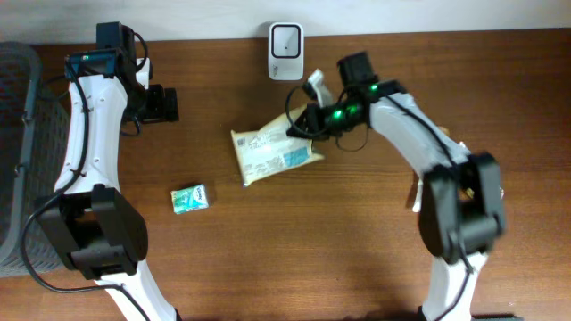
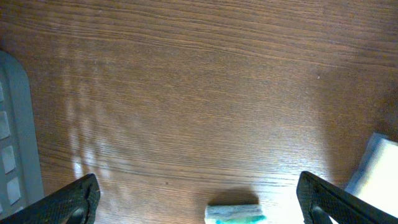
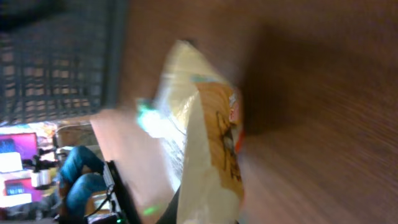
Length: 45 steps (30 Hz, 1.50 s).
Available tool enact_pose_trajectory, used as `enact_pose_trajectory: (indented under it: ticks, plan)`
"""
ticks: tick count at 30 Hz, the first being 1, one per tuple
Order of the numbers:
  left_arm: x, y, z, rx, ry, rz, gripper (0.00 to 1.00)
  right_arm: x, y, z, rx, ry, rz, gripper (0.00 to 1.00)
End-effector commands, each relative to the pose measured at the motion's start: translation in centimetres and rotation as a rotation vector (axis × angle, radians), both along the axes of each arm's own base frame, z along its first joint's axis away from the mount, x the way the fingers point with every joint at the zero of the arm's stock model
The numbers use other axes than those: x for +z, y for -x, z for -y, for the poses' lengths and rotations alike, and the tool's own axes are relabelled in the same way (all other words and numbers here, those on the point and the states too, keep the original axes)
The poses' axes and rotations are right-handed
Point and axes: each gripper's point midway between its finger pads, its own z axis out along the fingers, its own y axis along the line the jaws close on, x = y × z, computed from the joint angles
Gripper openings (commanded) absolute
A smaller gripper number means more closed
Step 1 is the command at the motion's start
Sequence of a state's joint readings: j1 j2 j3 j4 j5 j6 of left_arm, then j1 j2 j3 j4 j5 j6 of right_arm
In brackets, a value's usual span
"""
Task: Scan the item barcode
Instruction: 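Grasp the white snack bag with the right gripper and lift it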
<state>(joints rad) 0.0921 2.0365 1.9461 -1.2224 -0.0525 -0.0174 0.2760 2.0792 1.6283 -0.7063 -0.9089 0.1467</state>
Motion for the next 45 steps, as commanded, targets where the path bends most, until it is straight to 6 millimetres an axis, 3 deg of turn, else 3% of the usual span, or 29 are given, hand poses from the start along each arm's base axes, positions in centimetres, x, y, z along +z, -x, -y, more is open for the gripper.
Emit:
enact_pose_trajectory:
  ticks: [1, 3, 5, 8, 11, 12, 13, 14, 15, 16, 19, 21, 23, 25, 28, 29, 32, 33, 37, 39, 40, 41, 42, 44, 45]
  plan:
    - [0.2, 0.1, 0.0, 0.005, 0.008, 0.004, 0.99, 9.7, 2.0, 0.1, 0.041, -0.074, 0.209, 0.04]
    - [0.2, 0.1, 0.0, 0.006, 0.008, 0.004, 0.99, 13.2, 2.9, 0.9, 0.026, -0.092, 0.276, 0.04]
    - [0.2, 0.1, 0.0, 0.006, 0.008, 0.004, 0.99, 12.8, 3.1, 2.3, -0.006, -0.070, 0.230, 0.04]
    - [0.2, 0.1, 0.0, 0.006, 0.008, 0.006, 0.99, 8.0, 3.0, 3.6, -0.058, 0.086, 0.118, 0.04]
    - [0.2, 0.1, 0.0, 0.006, 0.008, 0.004, 0.99, -0.7, 2.7, 4.6, -0.074, 0.316, -0.011, 0.04]
    - [0.2, 0.1, 0.0, 0.006, 0.008, 0.005, 0.99, -4.1, 4.0, 4.2, 0.001, 0.360, -0.077, 0.04]
    - [0.2, 0.1, 0.0, 0.006, 0.008, 0.004, 0.99, -6.0, 5.8, 3.6, 0.115, 0.403, -0.084, 0.07]
    - [0.2, 0.1, 0.0, 0.006, 0.008, 0.004, 0.99, -6.6, 6.3, 3.7, 0.132, 0.460, -0.082, 0.14]
    - [0.2, 0.1, 0.0, 0.006, 0.008, 0.004, 0.99, -6.6, 6.4, 3.6, 0.136, 0.463, -0.081, 0.13]
    - [0.2, 0.1, 0.0, 0.006, 0.008, 0.004, 0.99, -6.6, 5.9, 3.7, 0.107, 0.458, -0.083, 0.04]
    - [0.2, 0.1, 0.0, 0.006, 0.008, 0.004, 0.99, -5.7, 1.2, 6.3, -0.132, 0.405, -0.104, 0.04]
    - [0.2, 0.1, 0.0, 0.006, 0.008, 0.004, 0.99, -3.7, -1.0, 8.3, -0.194, 0.389, -0.060, 0.04]
    - [0.2, 0.1, 0.0, 0.006, 0.008, 0.004, 0.99, -1.4, -2.6, 8.8, -0.224, 0.379, 0.001, 0.04]
    - [0.2, 0.1, 0.0, 0.006, 0.008, 0.004, 0.99, -2.6, -0.6, 9.1, -0.139, 0.457, -0.022, 0.66]
    - [0.2, 0.1, 0.0, 0.006, 0.008, 0.004, 0.99, -5.9, 1.8, 11.8, -0.093, 0.482, -0.161, 0.80]
    - [0.2, 0.1, 0.0, 0.006, 0.008, 0.004, 0.99, -7.8, 2.4, 12.6, -0.091, 0.455, -0.228, 0.85]
    - [0.2, 0.1, 0.0, 0.006, 0.008, 0.004, 0.99, -10.2, 4.8, 13.1, -0.065, 0.397, -0.315, 0.91]
    - [0.2, 0.1, 0.0, 0.006, 0.008, 0.004, 0.99, -10.8, 5.5, 12.9, -0.061, 0.381, -0.339, 0.91]
    - [0.2, 0.1, 0.0, 0.006, 0.008, 0.004, 0.99, -11.8, 6.3, 8.8, -0.080, 0.130, -0.353, 0.90]
    - [0.2, 0.1, 0.0, 0.006, 0.008, 0.004, 0.99, -12.6, 6.1, 7.2, -0.124, 0.112, -0.372, 0.83]
    - [0.2, 0.1, 0.0, 0.006, 0.008, 0.004, 0.99, -13.4, 5.1, 6.0, -0.182, 0.128, -0.368, 0.73]
    - [0.2, 0.1, 0.0, 0.006, 0.008, 0.004, 0.99, -14.2, 4.4, 5.5, -0.245, 0.175, -0.369, 0.40]
    - [0.2, 0.1, 0.0, 0.006, 0.008, 0.004, 0.99, -14.1, 3.8, 4.6, -0.251, 0.166, -0.341, 0.18]
    - [0.2, 0.1, 0.0, 0.006, 0.008, 0.004, 0.99, -13.9, 3.3, 4.1, -0.256, 0.150, -0.320, 0.04]
    - [0.2, 0.1, 0.0, 0.006, 0.008, 0.004, 0.99, -13.8, 3.1, 4.1, -0.255, 0.147, -0.313, 0.04]
